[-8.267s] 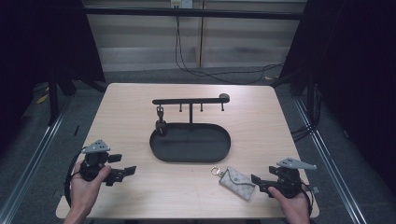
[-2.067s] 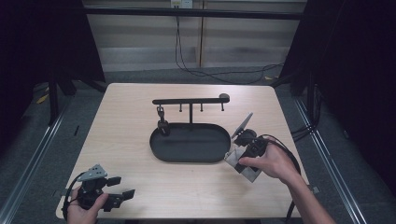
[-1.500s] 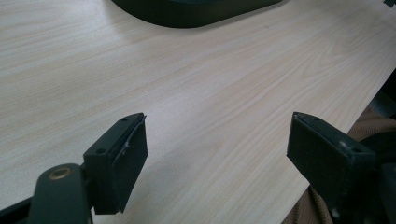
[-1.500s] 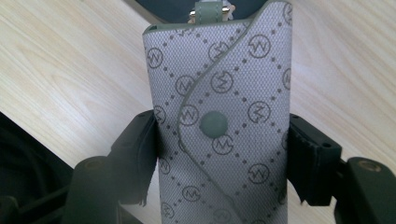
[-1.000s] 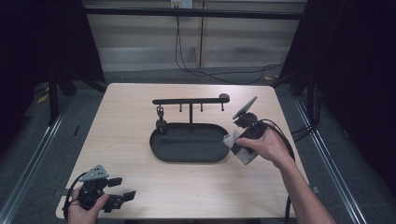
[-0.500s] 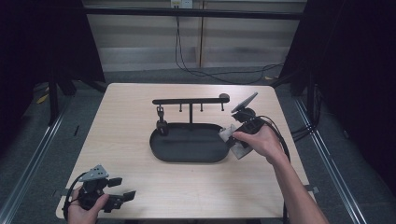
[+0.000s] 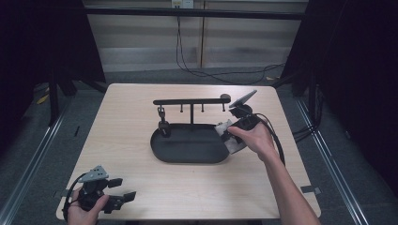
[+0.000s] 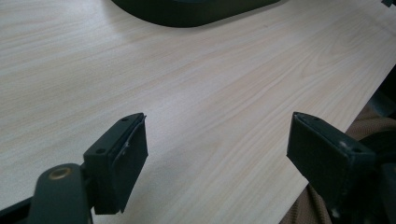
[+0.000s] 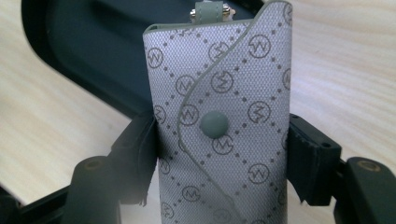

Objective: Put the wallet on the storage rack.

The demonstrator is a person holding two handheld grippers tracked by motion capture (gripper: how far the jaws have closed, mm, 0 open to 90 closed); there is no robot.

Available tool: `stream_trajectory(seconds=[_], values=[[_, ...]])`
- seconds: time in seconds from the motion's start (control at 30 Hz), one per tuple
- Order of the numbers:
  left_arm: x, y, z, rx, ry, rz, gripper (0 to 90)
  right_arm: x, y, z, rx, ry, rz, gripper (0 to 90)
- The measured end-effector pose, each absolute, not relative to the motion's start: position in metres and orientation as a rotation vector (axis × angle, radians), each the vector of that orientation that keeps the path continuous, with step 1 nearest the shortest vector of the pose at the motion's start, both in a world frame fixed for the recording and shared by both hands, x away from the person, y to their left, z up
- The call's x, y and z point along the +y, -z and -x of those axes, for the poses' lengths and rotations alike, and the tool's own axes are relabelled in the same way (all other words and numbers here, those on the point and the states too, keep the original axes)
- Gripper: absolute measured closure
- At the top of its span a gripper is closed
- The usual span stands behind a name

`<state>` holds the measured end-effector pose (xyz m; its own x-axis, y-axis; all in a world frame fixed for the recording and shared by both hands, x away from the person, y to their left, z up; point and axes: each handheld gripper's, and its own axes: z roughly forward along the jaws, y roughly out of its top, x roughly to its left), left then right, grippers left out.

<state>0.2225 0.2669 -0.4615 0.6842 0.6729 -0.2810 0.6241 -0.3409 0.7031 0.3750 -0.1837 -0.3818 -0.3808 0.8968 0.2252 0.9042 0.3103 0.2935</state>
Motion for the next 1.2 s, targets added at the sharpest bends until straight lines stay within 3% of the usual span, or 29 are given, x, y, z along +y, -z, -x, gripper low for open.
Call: stream_trajectory(seconds=[1.2], values=[[0.267, 0.462, -0.222, 0.997, -0.066, -2.062, 20.2, -0.178, 0.444, -0.395, -2.227, 0.833, 1.937, 33.2]])
